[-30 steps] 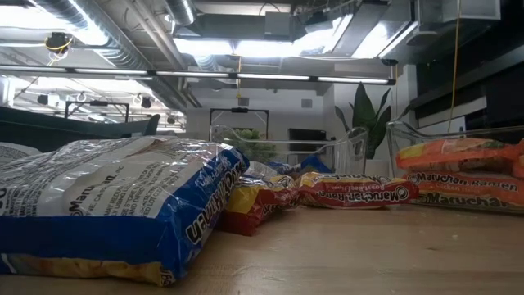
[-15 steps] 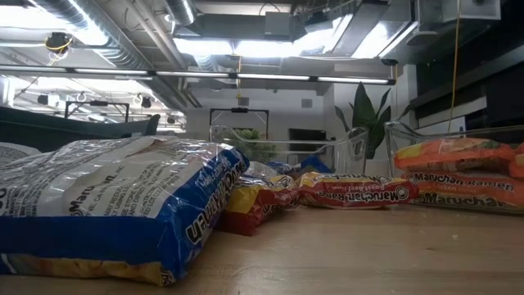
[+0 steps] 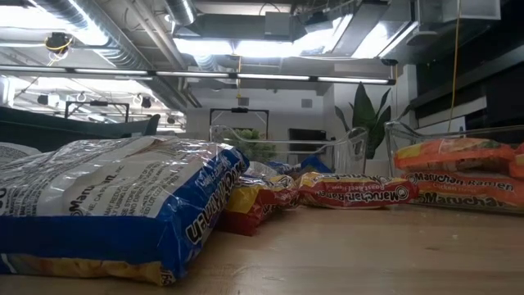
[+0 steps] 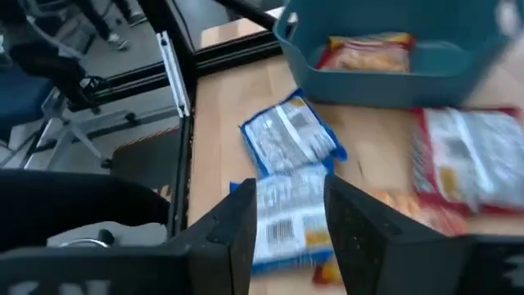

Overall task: Sort Maruchan noodles
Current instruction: Stack the right blue noodle pack on top of the blue noodle pack in the left transparent bin

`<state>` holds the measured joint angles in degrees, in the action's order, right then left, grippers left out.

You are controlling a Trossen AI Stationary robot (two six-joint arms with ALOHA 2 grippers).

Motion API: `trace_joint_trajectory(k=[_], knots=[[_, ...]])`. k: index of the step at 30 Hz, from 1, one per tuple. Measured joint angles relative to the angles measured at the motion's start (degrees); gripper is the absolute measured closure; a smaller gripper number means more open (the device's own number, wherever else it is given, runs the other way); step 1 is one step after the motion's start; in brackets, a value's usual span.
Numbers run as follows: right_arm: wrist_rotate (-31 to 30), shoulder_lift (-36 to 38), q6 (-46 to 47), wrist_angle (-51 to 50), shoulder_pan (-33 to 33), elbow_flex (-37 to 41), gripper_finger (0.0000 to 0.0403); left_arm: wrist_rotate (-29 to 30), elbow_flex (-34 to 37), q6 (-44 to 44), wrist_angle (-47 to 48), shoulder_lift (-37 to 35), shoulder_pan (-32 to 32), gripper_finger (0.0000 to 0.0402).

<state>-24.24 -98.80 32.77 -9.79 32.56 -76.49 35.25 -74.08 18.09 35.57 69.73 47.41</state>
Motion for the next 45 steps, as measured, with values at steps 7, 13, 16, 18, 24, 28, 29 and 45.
trace_joint_trajectory(k=[7,13,16,18,24,28,29,45], knots=[[4.97,-10.73,-4.60,7.67,-3.82,-0.37,0.0210,-1.53,0.00,1.31,0.57,-0.02,2.42,0.0285],[5.15,-16.15,-3.10,8.12,-6.24,-1.79,0.0106,-1.19,0.00,2.71,2.69,-0.02,3.87,0.0285],[3.31,-18.10,-2.55,7.67,-7.21,-1.79,0.0077,-0.84,0.00,2.86,3.14,-0.02,4.18,0.0285],[3.67,-19.05,-1.47,8.13,-7.76,-1.79,0.0068,-0.73,0.00,2.86,3.15,0.00,4.42,0.0285],[8.91,-20.67,3.90,8.01,-8.00,-1.79,0.0064,-0.26,0.00,2.92,4.04,-0.02,4.51,0.0285],[10.22,-21.17,8.02,6.68,-6.33,-1.79,0.0063,-0.16,0.00,2.99,4.84,-0.02,4.51,0.0285],[9.83,-21.15,9.01,5.91,-5.97,-1.85,0.0063,-0.13,0.00,2.97,4.88,-0.02,4.51,0.0285],[15.16,-20.82,19.18,4.16,-5.19,-2.03,0.0063,2.16,9.76,10.27,-1.79,-0.04,4.47,0.0285]])
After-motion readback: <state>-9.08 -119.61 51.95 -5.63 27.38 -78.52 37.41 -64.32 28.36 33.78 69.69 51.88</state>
